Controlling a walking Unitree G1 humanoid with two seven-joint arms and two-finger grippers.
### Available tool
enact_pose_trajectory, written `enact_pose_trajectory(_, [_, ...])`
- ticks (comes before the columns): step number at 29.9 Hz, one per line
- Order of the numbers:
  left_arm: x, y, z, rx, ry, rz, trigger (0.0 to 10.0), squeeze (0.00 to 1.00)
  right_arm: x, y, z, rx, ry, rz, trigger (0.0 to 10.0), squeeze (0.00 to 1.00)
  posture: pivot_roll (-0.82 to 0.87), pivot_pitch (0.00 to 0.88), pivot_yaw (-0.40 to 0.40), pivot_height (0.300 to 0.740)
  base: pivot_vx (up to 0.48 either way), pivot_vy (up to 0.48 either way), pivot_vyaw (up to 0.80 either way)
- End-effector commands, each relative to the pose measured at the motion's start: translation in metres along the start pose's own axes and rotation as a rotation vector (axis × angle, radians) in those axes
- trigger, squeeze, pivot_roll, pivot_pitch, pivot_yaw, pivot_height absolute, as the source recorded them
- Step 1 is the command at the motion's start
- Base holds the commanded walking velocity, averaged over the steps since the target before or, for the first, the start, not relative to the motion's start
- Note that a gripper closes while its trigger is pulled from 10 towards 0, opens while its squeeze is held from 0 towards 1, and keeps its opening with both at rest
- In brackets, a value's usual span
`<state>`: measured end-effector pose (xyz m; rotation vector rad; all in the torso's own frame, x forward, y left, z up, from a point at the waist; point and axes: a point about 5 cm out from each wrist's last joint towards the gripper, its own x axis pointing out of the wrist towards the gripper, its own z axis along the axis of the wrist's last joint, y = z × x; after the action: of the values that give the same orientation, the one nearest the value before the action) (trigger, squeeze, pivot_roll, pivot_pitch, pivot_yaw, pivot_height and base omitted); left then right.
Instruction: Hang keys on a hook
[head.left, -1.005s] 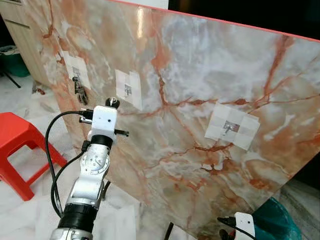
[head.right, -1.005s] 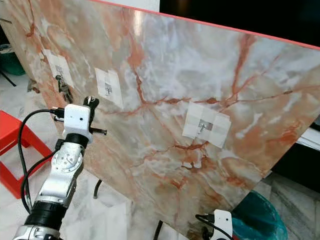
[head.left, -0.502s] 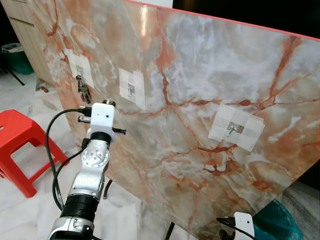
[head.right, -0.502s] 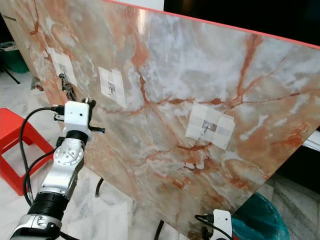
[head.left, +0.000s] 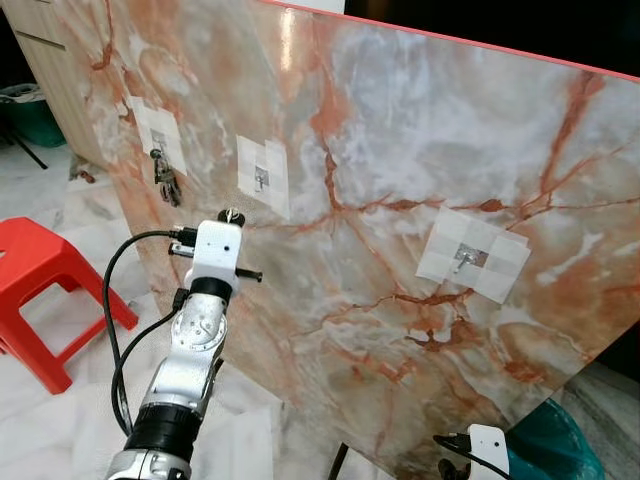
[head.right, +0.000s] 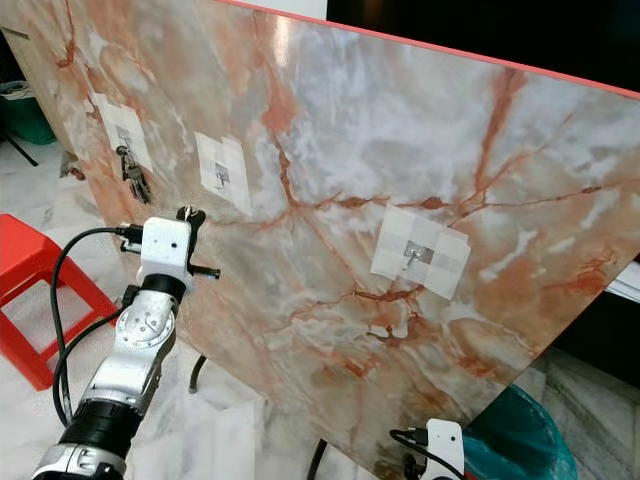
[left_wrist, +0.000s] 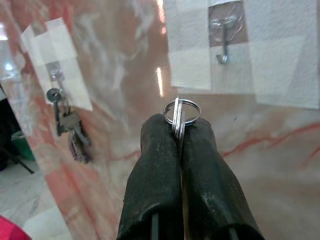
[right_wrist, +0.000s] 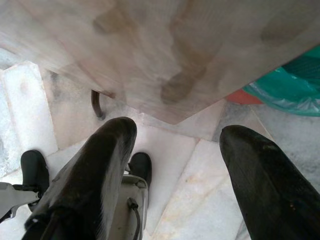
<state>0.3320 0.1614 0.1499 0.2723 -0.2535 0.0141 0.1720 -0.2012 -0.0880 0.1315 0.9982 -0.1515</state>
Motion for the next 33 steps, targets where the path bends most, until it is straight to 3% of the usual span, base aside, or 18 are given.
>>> enact_pose_trajectory(1, [0.002, 0.003, 0.008, -0.002, -0.038, 0.017, 10.0, 0.00, 0.000, -0.002, 0.000, 0.008, -0.006, -0.003, 10.0, 0.00, -0.01, 0.000, -0.083, 0.740, 0.000, 0.000, 0.00])
enact_pose_trajectory(14, [0.011, -0.001, 0.018, -0.015, -0.078, -0.011, 10.0, 0.00, -0.001, -0.002, -0.002, 0.006, -0.002, -0.001, 10.0, 0.00, -0.01, 0.000, -0.076, 0.740, 0.000, 0.000, 0.00])
enact_pose_trajectory(26, [0.037, -0.014, 0.025, 0.009, -0.063, -0.059, 10.0, 0.00, -0.001, -0.003, -0.002, -0.002, 0.001, -0.002, 10.0, 0.00, -0.02, 0.000, -0.084, 0.740, 0.000, 0.000, 0.00])
enact_pose_trajectory(33, [0.042, -0.017, 0.024, 0.011, -0.041, -0.063, 10.0, 0.00, -0.001, -0.004, -0.002, -0.003, 0.002, -0.004, 10.0, 0.00, -0.02, 0.000, -0.085, 0.740, 0.000, 0.000, 0.00])
